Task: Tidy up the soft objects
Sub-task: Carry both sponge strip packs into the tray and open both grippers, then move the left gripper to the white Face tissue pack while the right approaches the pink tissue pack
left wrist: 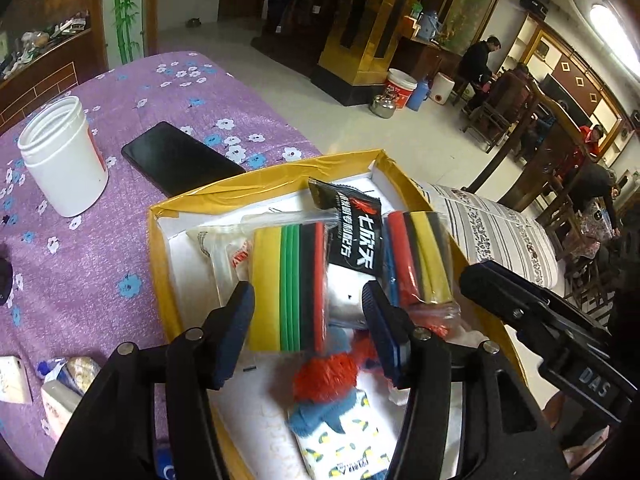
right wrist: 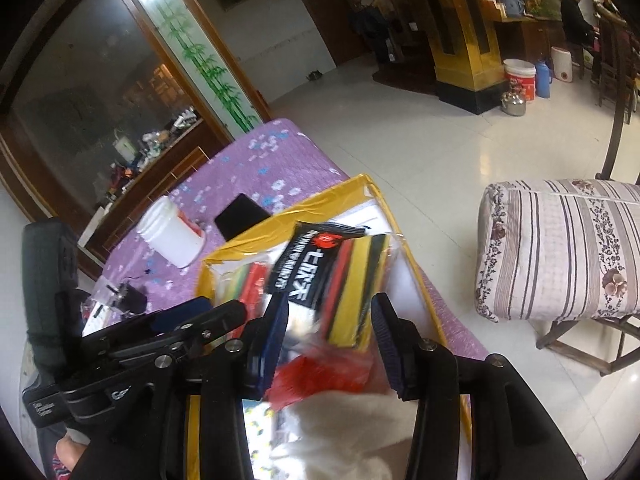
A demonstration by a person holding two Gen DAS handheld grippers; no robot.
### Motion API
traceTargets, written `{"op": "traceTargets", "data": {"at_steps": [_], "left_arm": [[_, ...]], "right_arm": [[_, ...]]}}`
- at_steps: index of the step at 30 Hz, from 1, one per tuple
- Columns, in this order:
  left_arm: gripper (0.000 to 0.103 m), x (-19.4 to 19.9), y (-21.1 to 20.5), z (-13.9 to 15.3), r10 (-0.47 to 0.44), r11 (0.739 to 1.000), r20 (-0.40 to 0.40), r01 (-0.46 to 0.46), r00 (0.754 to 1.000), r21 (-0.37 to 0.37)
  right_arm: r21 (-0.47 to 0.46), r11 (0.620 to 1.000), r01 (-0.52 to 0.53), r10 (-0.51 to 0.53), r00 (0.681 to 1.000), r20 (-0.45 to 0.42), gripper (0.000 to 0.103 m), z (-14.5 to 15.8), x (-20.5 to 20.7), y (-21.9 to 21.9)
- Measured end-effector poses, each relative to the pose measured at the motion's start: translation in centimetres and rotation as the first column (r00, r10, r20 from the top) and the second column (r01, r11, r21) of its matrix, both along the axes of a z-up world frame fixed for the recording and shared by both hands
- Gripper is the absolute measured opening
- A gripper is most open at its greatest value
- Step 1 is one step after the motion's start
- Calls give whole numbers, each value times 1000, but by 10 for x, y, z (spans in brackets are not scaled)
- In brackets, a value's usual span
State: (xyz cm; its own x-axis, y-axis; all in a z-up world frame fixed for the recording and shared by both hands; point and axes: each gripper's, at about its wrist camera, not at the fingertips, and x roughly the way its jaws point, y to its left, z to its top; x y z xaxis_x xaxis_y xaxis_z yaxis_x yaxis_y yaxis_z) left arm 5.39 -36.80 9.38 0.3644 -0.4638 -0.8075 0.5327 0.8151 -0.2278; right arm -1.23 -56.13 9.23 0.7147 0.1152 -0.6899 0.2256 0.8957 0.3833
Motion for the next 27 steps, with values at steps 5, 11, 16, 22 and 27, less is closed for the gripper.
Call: {"op": "traceTargets", "data": {"at_steps": [5, 11, 16, 22, 27], "left_arm": [[54, -10, 13, 8, -3, 1000, 10, 3, 1000, -27], [54, -21, 43, 16, 12, 997, 9, -11, 1000, -75], [54, -29, 74, 21, 22, 993, 13, -20, 1000, -112], [54, -27, 125, 20, 65, 988, 9, -63, 998, -143], [54, -16, 179, 12, 136, 981, 10, -134, 991, -141]], "right_arm": [[23, 1000, -16, 16, 999, 38, 56, 10, -17, 15], [53, 997, -61, 58, 997, 60, 56, 13, -32, 41], [62, 991, -121, 116, 991, 70, 56, 15, -39, 74], [64, 978, -197, 192, 979, 72, 58, 15, -40, 115], [62, 962, -264, 262, 964, 49, 60, 7, -34, 150]]}}
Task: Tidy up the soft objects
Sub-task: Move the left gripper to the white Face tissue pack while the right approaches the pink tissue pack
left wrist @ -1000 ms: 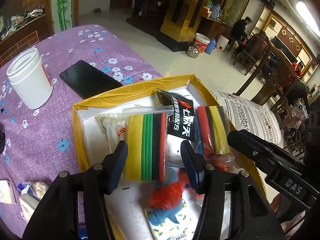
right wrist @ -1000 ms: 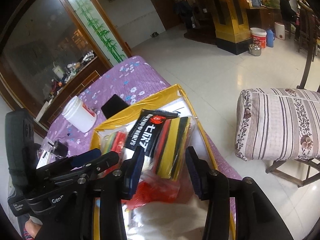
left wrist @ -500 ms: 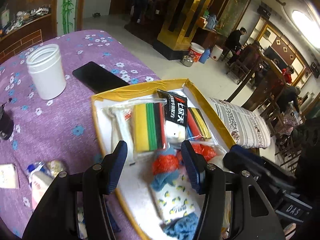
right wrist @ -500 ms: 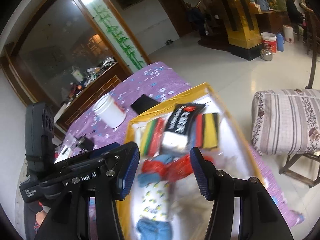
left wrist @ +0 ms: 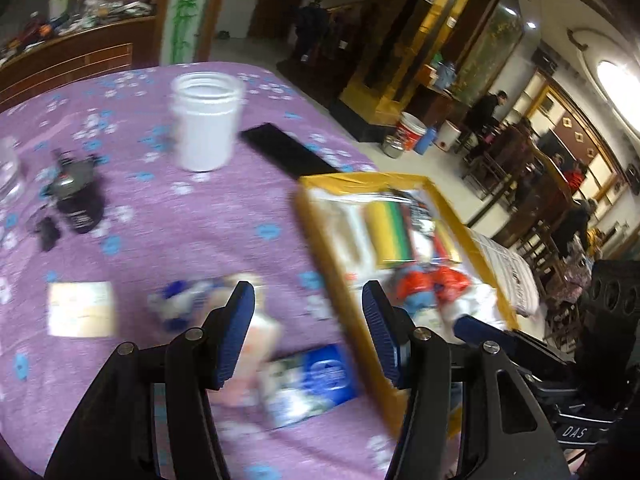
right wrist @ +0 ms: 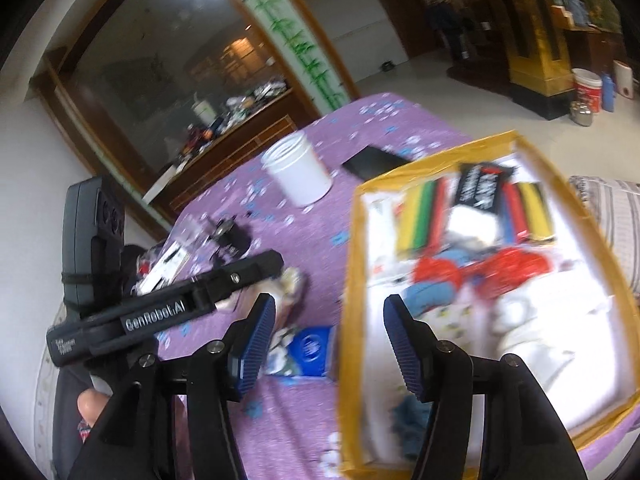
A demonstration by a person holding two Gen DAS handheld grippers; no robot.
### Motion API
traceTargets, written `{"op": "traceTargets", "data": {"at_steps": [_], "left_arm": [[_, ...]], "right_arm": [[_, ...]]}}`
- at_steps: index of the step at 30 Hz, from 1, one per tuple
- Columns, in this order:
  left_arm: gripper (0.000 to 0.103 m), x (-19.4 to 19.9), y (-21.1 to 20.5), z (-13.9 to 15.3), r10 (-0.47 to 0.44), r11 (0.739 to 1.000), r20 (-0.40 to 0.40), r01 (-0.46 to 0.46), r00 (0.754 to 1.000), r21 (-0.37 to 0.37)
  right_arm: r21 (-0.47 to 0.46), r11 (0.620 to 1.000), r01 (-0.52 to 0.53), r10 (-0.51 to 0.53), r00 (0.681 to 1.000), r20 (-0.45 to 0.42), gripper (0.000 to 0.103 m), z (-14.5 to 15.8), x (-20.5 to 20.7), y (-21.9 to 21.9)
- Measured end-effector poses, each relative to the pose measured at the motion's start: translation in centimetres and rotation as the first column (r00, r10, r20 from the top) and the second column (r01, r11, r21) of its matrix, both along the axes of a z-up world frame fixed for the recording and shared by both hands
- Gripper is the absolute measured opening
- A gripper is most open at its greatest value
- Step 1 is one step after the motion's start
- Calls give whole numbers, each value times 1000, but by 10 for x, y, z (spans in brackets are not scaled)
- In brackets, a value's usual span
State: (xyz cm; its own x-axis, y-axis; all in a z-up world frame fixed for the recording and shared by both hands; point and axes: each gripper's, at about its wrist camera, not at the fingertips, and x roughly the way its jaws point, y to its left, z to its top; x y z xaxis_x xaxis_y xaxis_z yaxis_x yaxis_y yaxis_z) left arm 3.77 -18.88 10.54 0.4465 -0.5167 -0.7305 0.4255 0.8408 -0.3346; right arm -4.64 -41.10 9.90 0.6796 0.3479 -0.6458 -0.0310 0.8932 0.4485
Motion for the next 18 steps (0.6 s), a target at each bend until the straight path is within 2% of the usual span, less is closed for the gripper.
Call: {"op": "traceTargets", "data": {"at_steps": [5, 10, 13, 16, 18], "left_arm": [[54, 30, 60, -15, 146, 989, -14, -145, 989, 41], [54, 84, 104, -46, 285, 948, -35, -276, 958, 160], [54, 102, 108, -66, 285, 946, -81, -267, 955, 185], [54, 105, 100, -82, 226, 956, -128, -195, 966, 219], [54, 92, 94, -82, 161, 965, -137, -126, 977, 231]], "right_arm": [[-8, 998, -57, 56, 998, -34, 60, -13, 5, 31], [-10, 997, -80, 79, 995, -53, 60, -20, 10, 47], [-16, 996, -93, 91, 994, -63, 60, -23, 12, 55], [-20, 995, -98, 96, 993, -75, 60, -25, 13, 59], [-20, 995, -96, 95, 992, -78, 60, -26, 14, 60]]}}
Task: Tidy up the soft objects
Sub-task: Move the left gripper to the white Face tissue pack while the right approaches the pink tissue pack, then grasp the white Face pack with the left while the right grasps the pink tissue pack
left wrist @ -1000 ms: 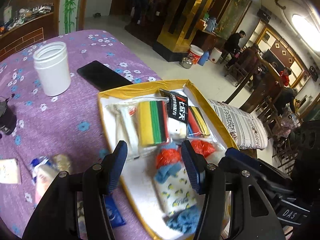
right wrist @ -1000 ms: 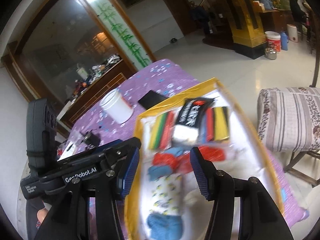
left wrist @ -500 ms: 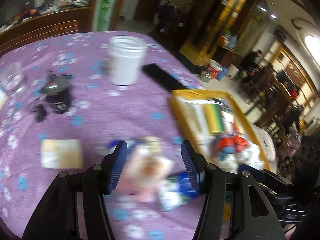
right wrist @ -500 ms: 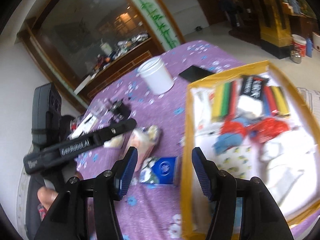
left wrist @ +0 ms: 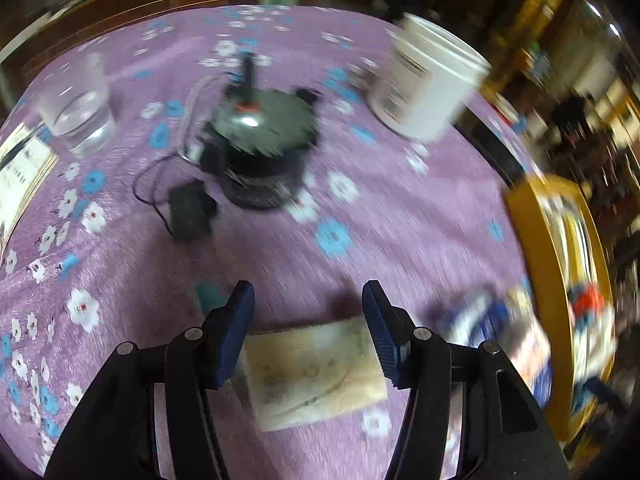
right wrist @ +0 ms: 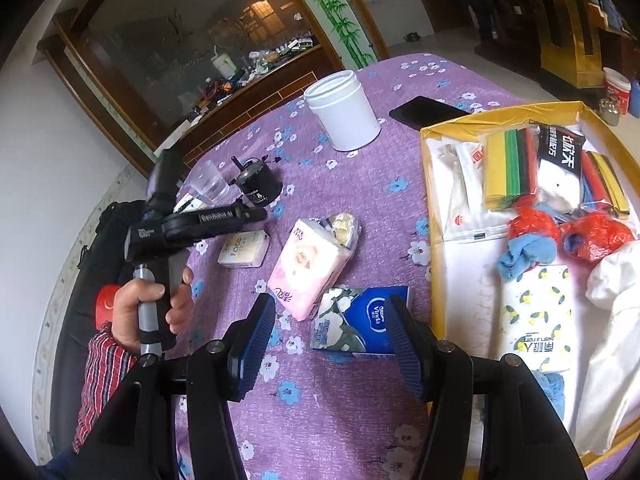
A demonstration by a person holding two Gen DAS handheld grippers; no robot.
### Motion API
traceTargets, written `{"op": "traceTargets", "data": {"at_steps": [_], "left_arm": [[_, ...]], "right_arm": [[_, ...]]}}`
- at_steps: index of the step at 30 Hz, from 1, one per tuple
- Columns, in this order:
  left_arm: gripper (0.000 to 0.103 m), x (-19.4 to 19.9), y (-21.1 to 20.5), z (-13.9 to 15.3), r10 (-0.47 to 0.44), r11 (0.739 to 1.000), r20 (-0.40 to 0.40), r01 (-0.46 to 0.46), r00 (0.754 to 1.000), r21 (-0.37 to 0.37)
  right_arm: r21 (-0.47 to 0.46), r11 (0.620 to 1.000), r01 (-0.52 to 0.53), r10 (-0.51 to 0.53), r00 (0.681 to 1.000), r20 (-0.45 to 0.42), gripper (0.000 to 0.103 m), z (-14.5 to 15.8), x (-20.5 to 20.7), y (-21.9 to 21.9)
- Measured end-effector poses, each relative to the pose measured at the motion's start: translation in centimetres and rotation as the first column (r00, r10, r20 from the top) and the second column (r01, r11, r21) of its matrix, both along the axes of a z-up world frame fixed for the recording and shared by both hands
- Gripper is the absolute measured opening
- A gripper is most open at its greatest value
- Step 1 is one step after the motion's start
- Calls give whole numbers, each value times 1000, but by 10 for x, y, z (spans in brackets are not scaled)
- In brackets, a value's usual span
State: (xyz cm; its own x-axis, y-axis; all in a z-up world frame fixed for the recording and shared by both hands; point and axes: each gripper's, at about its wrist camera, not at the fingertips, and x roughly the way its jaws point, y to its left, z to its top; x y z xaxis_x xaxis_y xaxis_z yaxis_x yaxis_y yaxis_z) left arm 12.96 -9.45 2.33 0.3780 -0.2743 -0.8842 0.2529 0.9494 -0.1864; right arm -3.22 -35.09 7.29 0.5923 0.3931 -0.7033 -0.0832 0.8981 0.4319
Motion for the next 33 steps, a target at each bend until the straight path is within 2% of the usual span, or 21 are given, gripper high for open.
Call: {"op": "traceTargets", "data": {"at_steps": [3, 6, 7, 8, 10, 12, 15, 18, 22, 25, 27, 29, 33], "left_arm": [[54, -28, -3, 3, -83, 996, -26, 83, 996, 10], [54, -61, -9, 3, -150, 986, -15, 150, 989, 79], [56, -73, -10, 3, -175, 980, -5, 175, 985, 96], [64, -83, -13, 3, -201, 973, 4, 199, 980, 118], [74, -101, -17, -1, -244, 956, 24, 236, 969, 176], [74, -116, -19, -6, -278, 940, 42, 262, 960, 219], [74, -125, -11, -7, -269, 945, 56, 253, 961, 206], [74, -125, 6, -2, -217, 961, 77, 199, 973, 190], [74, -124, 34, 10, -148, 982, 103, 134, 984, 133], [74, -123, 52, 10, -105, 992, 91, 98, 990, 77], [74, -122, 56, 8, -90, 994, 80, 84, 993, 68], [74, -123, 53, 6, -103, 993, 76, 98, 992, 67], [74, -123, 38, 0, -133, 985, 79, 123, 988, 125]], "right_arm": [[-1, 1000, -3, 3, 1000, -10, 60, -2, 4, 0], [1, 1000, -2, 2, 1000, -20, 61, -5, 10, 2], [5, 1000, -3, 3, 1000, -25, 62, -7, 13, 4], [10, 1000, -3, 4, 1000, -28, 63, -9, 15, 5], [22, 1000, -6, 7, 999, -40, 63, -12, 19, 10], [21, 1000, -10, 11, 999, -46, 63, -14, 22, 14], [1, 1000, 0, 1, 999, -46, 63, -15, 30, 21], [-40, 999, 30, -31, 999, -33, 65, -17, 46, 27], [-98, 994, 39, -44, 998, -47, 66, -30, 71, 40], [-74, 996, -43, 39, 997, -64, 66, -36, 72, 58], [19, 987, -159, 160, 986, -40, 66, -35, 67, 76], [75, 977, -201, 203, 979, -15, 65, -31, 63, 81], [-29, 987, -155, 156, 988, 3, 67, -24, 57, 83]]}}
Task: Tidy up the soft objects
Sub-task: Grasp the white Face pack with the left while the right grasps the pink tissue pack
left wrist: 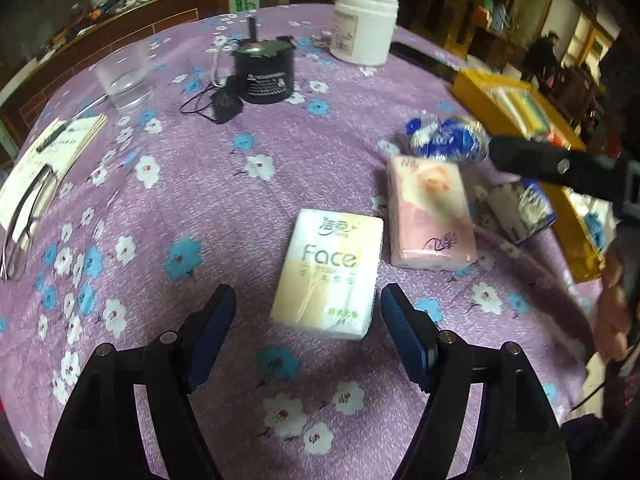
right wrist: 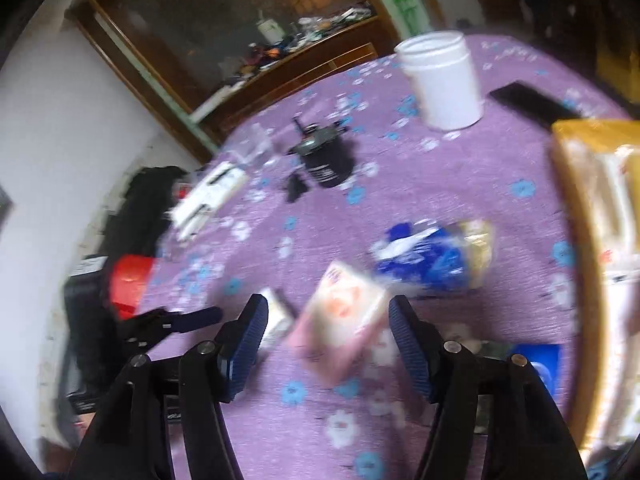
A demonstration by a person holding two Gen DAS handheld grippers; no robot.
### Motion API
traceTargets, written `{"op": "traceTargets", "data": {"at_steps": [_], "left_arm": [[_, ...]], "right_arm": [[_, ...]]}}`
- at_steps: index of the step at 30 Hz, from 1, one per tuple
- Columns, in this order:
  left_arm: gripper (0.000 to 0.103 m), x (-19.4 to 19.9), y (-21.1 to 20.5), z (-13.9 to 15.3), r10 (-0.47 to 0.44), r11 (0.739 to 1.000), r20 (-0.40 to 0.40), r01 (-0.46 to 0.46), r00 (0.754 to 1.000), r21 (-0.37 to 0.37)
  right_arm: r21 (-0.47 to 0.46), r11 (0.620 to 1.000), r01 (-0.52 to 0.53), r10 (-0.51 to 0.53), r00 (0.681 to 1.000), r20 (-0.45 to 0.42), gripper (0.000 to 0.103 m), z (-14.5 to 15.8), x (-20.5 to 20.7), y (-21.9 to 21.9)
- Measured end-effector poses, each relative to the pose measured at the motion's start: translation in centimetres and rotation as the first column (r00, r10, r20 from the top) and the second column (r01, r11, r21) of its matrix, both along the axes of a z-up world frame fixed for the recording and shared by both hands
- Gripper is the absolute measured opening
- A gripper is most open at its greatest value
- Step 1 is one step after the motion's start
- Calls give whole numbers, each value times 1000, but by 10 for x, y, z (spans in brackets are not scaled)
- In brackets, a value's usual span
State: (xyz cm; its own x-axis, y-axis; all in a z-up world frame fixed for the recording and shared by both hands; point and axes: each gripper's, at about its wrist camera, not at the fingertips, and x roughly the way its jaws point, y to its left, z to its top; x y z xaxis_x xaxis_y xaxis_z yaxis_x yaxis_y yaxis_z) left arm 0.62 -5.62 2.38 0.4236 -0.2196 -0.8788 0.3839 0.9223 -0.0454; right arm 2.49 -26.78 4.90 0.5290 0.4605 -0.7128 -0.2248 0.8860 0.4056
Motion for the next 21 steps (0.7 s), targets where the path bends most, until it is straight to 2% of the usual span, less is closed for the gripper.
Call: {"op": "traceTargets", "data": {"at_steps": [2, 6, 7, 9, 10, 12, 16, 19, 21], "left_arm": [[75, 4, -7, -5, 0, 1000, 4, 0, 1000, 30], [75, 9, -7, -6, 35, 999, 44, -36, 998, 23], [71, 10, -4, -7, 47, 999, 51, -47, 998, 8], [53, 11, 2, -6, 64, 997, 53, -62, 997, -38], [43, 13, 7, -5, 89, 996, 66, -87, 994, -36], [43, 17, 16, -4, 130, 991, 78, -126, 988, -45], [43, 24, 37, -2, 191, 976, 52, -184, 980, -113], [43, 24, 41, 0, 207, 973, 59, -199, 977, -121], [43, 24, 41, 0, 212, 972, 63, -203, 975, -120]], "right_arm": [[-17, 1000, 13, -13, 1000, -9, 68, 0, -1, -2], [-12, 999, 32, -32, 998, -60, 68, -5, -5, -3], [-9, 1000, 25, -26, 997, -76, 68, -7, -8, -1], [-7, 1000, 19, -20, 996, -89, 68, -10, -12, 2], [-8, 1000, 13, -14, 995, -98, 68, -12, -14, 6], [-14, 1000, 7, -9, 993, -115, 68, -15, -15, 13], [-46, 999, 28, -34, 989, -142, 69, -25, -7, 27], [-100, 994, 43, -60, 984, -166, 71, -33, 5, 41], [-201, 979, 45, -77, 985, -156, 73, -39, 15, 58]]}}
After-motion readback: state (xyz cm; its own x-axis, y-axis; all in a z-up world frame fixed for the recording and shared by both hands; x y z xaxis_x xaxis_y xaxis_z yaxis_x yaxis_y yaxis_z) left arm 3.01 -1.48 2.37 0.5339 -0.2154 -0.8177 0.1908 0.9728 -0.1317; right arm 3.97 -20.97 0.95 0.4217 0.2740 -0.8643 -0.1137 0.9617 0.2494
